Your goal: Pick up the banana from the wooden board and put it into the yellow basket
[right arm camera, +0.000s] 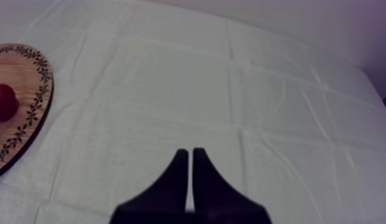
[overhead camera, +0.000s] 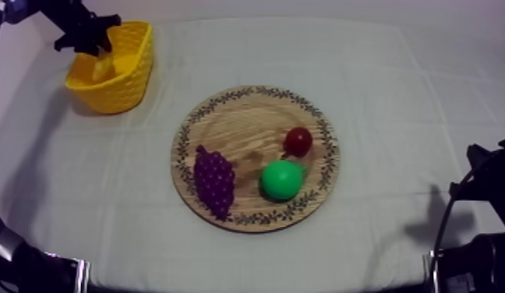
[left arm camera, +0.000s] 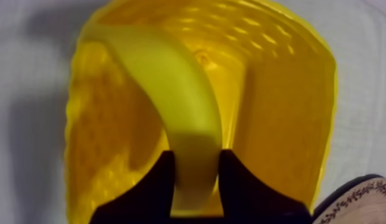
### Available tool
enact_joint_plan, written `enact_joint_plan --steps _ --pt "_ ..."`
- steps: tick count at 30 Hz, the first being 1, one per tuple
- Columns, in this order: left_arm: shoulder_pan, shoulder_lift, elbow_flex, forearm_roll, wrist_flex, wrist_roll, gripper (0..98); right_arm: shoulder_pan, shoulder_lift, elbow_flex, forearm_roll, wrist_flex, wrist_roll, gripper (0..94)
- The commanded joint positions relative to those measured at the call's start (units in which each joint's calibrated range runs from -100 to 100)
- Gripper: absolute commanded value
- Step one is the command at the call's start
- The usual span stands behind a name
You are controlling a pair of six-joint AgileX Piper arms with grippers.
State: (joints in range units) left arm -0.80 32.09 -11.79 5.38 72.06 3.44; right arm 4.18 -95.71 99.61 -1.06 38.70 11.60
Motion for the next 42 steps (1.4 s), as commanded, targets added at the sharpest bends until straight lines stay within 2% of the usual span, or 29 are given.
enact_joint_plan --steps 1,6,10,14,19,24,29,32,35,39,42 --pt "0.0 0.7 -0.1 0.26 -0.7 -0.6 33.3 0.0 0.0 0.1 0.0 0.0 0.0 0.4" --pt "0.2 1.8 -0.3 0.96 -2.3 -2.3 39.2 0.0 0.0 0.1 0.0 0.0 0.0 0.4" --pt "0.2 1.0 0.8 1.55 -3.4 -3.4 38.9 0.0 0.0 0.1 0.0 0.0 0.0 0.4" --pt "0.1 -2.2 4.4 2.44 -5.4 -4.7 33.6 0.0 0.0 0.1 0.0 0.0 0.0 0.4" --pt "0.2 -10.7 12.5 3.05 -8.7 -6.1 21.3 0.0 0.0 0.1 0.0 0.0 0.0 0.4" --pt "-0.3 -23.0 24.4 5.26 -10.9 -11.4 12.4 0.0 0.0 0.1 0.0 0.0 0.0 0.4" --pt "-0.5 -38.1 39.8 6.69 -13.6 -14.0 10.6 0.0 0.0 0.1 0.0 0.0 0.0 0.4" --pt "-0.5 -47.8 50.0 8.41 -16.1 -16.1 5.4 0.0 0.0 0.1 0.0 0.0 0.0 0.4" --pt "-0.4 -57.6 60.4 11.03 -19.6 -19.9 1.9 0.0 0.0 0.1 0.0 0.0 0.0 0.4" --pt "-0.4 -70.0 75.6 15.12 -28.1 -25.2 0.4 0.0 0.0 0.1 0.0 0.0 0.0 0.4" --pt "-0.4 -78.5 85.2 16.74 -34.5 -27.1 0.2 0.0 0.0 0.1 0.0 0.0 0.0 0.4"
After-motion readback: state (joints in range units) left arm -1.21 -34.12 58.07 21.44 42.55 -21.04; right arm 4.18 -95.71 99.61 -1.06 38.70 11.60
